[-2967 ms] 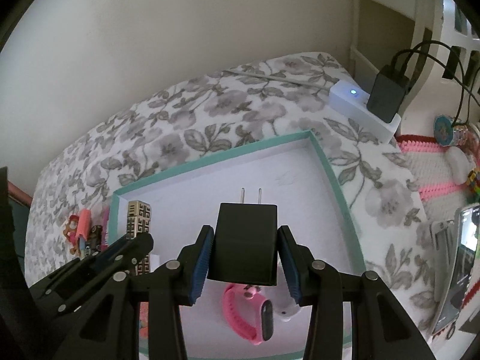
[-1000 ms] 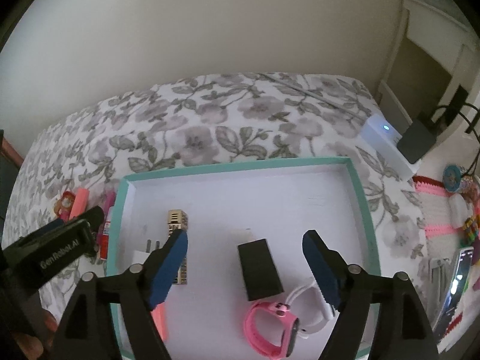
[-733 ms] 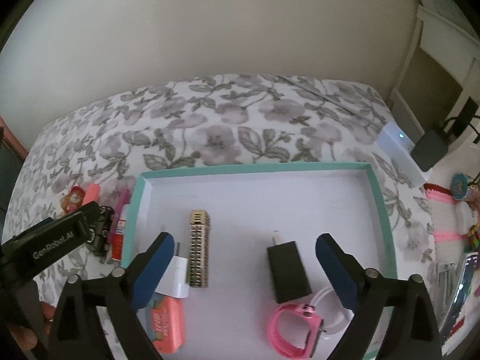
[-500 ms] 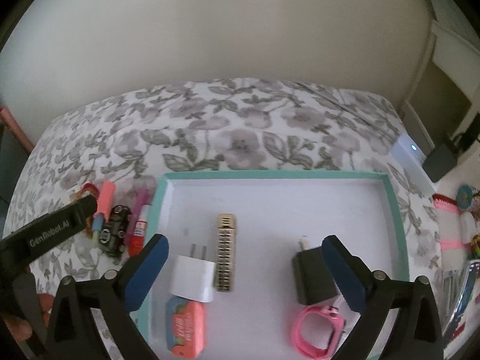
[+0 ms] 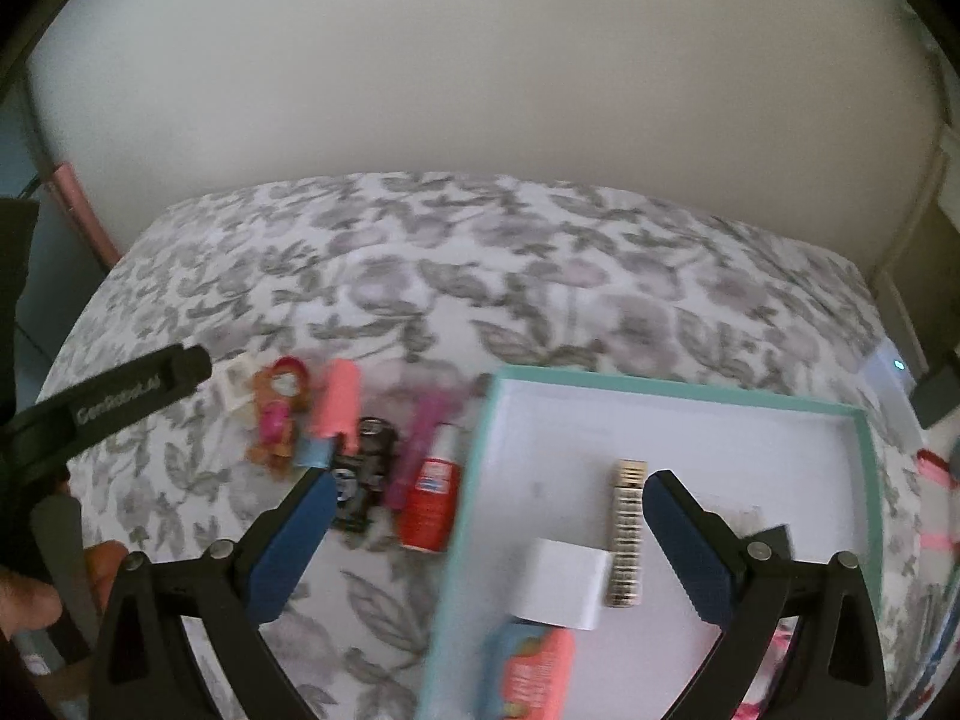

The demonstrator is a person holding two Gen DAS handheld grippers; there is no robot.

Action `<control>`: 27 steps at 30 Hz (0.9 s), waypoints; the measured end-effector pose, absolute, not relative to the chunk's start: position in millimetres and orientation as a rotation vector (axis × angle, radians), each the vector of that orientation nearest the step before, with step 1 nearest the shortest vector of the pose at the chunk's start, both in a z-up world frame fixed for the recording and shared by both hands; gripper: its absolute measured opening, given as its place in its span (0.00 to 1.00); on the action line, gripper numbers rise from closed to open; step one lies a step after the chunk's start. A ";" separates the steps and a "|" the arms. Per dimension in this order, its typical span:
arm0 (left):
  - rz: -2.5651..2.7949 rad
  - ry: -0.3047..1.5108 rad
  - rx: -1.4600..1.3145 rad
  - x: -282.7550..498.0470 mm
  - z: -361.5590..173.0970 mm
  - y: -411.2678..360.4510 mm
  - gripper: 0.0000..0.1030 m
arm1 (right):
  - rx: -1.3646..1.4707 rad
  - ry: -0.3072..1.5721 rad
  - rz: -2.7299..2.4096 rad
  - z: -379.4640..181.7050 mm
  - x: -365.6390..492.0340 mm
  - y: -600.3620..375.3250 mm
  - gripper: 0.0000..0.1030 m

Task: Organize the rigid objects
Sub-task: 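Move both tools back over the item pile toward the white clip and toy dog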

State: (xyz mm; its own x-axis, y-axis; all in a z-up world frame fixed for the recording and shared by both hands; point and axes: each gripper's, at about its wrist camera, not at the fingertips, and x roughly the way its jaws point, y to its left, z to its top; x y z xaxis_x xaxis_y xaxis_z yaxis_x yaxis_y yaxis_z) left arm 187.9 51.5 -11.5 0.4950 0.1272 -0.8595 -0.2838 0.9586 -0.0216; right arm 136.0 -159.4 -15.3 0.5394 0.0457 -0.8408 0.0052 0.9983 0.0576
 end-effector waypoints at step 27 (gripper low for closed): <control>0.085 1.175 -0.312 216.1 -53.8 91.4 0.93 | 0.184 1.052 0.112 -48.7 166.3 -129.1 0.81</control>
